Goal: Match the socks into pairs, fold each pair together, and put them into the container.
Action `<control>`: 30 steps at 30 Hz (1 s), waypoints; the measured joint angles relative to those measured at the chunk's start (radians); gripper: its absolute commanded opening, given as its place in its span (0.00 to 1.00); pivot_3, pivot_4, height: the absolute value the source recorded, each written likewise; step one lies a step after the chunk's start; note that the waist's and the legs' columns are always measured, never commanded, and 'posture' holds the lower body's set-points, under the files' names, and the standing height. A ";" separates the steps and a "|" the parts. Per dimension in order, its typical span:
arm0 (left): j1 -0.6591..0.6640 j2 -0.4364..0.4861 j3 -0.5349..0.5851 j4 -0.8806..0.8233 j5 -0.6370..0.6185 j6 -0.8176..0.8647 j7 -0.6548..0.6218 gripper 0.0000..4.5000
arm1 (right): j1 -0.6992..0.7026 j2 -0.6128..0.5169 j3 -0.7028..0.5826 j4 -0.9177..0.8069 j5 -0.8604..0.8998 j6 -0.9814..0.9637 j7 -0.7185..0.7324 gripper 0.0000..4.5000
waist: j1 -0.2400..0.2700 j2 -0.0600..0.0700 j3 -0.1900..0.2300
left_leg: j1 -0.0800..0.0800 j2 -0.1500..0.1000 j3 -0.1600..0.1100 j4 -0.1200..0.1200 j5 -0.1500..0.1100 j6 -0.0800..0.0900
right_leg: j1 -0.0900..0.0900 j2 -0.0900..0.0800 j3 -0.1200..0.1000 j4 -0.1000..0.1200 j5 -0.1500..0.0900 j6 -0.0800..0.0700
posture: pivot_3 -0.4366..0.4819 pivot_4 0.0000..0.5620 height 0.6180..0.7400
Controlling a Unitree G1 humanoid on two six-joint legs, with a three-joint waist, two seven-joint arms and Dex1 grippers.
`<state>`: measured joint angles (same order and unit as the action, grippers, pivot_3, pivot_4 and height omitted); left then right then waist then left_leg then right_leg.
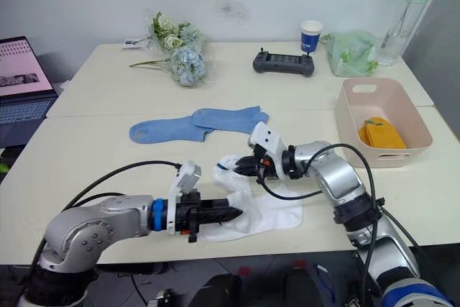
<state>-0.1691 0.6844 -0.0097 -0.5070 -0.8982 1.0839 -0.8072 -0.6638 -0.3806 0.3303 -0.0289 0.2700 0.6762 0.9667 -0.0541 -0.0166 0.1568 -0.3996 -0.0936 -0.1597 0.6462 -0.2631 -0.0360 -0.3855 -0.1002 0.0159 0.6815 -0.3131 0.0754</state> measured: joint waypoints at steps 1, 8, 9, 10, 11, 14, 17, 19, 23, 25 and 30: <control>0.009 0.029 0.011 -0.002 0.000 -0.010 -0.024 0.55 | 0.009 -0.003 -0.014 -0.016 0.012 0.011 -0.006 0.52 | 0.000 0.000 0.000 | 0.000 0.000 0.000 0.000 0.000 0.000 | 0.000 0.000 0.000 0.000 0.000 0.000 | 0.48 0.27 1.00; -0.030 0.154 0.104 0.039 -0.007 -0.072 -0.145 1.00 | 0.033 -0.077 -0.128 -0.134 0.110 0.109 -0.011 0.91 | 0.014 0.000 0.000 | 0.000 0.000 0.000 0.000 0.000 0.000 | 0.000 0.000 0.000 -0.001 0.000 0.000 | 0.48 0.27 1.00; -0.064 0.155 0.112 0.074 0.000 -0.090 -0.151 1.00 | 0.053 -0.107 -0.135 -0.159 0.121 0.121 0.000 0.91 | 0.019 0.000 0.000 | 0.000 0.000 0.000 0.000 0.000 0.000 | 0.000 0.000 -0.001 -0.001 0.000 0.000 | 0.48 0.27 1.00; -0.112 0.156 0.120 0.127 0.019 -0.116 -0.161 1.00 | 0.083 -0.146 -0.138 -0.183 0.135 0.131 0.015 0.91 | 0.025 0.000 0.000 | 0.000 0.000 0.000 0.000 0.000 0.000 | 0.000 0.000 -0.001 -0.001 0.000 0.000 | 0.48 0.27 1.00; -0.150 0.156 0.123 0.175 0.045 -0.144 -0.165 1.00 | 0.111 -0.175 -0.138 -0.199 0.141 0.137 0.028 0.91 | 0.027 0.000 0.000 | 0.000 0.000 0.000 0.000 0.000 0.000 | 0.001 0.000 -0.001 -0.001 0.000 0.000 | 0.48 0.27 1.00; -0.286 0.104 0.082 0.367 0.188 -0.284 -0.143 1.00 | 0.212 -0.276 -0.104 -0.235 0.142 0.136 0.079 0.91 | 0.026 0.000 0.000 | 0.000 -0.001 0.001 0.000 0.000 0.000 | 0.002 -0.001 -0.001 -0.001 0.000 0.000 | 0.48 0.27 1.00; -0.364 0.011 -0.022 0.530 0.341 -0.429 -0.137 1.00 | 0.266 -0.307 -0.061 -0.263 0.142 0.124 0.105 0.91 | 0.022 0.000 0.000 | 0.000 0.000 0.001 0.000 0.000 0.000 | 0.001 -0.001 -0.001 -0.001 0.000 0.000 | 0.48 0.27 1.00; -0.389 -0.039 -0.114 0.621 0.431 -0.519 -0.155 1.00 | 0.273 -0.301 -0.033 -0.273 0.138 0.115 0.103 0.91 | 0.014 0.000 0.000 | 0.000 0.000 0.002 0.000 0.000 0.000 | 0.000 0.000 -0.001 0.000 0.000 0.000 | 0.48 0.27 1.00; -0.426 -0.090 -0.220 0.794 0.581 -0.675 -0.188 0.96 | 0.273 -0.278 0.005 -0.287 0.124 0.093 0.097 0.91 | 0.007 0.000 0.000 | 0.000 0.001 0.001 0.000 0.000 0.000 | 0.000 0.000 -0.002 0.000 0.000 0.000 | 0.48 0.27 1.00; -0.444 -0.108 -0.242 0.883 0.651 -0.759 -0.188 0.87 | 0.273 -0.260 0.031 -0.287 0.105 0.083 0.092 0.83 | 0.007 0.000 0.000 | 0.000 0.000 0.000 0.000 0.000 0.000 | 0.000 0.000 -0.002 0.000 0.000 0.000 | 0.48 0.27 1.00; -0.466 -0.130 -0.246 0.958 0.709 -0.861 -0.219 0.51 | 0.249 -0.230 0.074 -0.277 0.079 0.071 0.076 0.46 | 0.010 0.000 0.000 | -0.001 -0.001 0.000 0.001 0.000 0.000 | 0.000 0.000 -0.002 0.000 0.000 0.000 | 0.48 0.27 1.00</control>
<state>-0.6355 0.5543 -0.2553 0.4509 -0.1896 0.2232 -1.0266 -0.4144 -0.6110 0.4046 -0.3058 0.3493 0.7471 1.0425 -0.0445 -0.0171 0.1570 -0.4001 -0.0943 -0.1600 0.6468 -0.2632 -0.0358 -0.3851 -0.1004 0.0138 0.6813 -0.3130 0.0756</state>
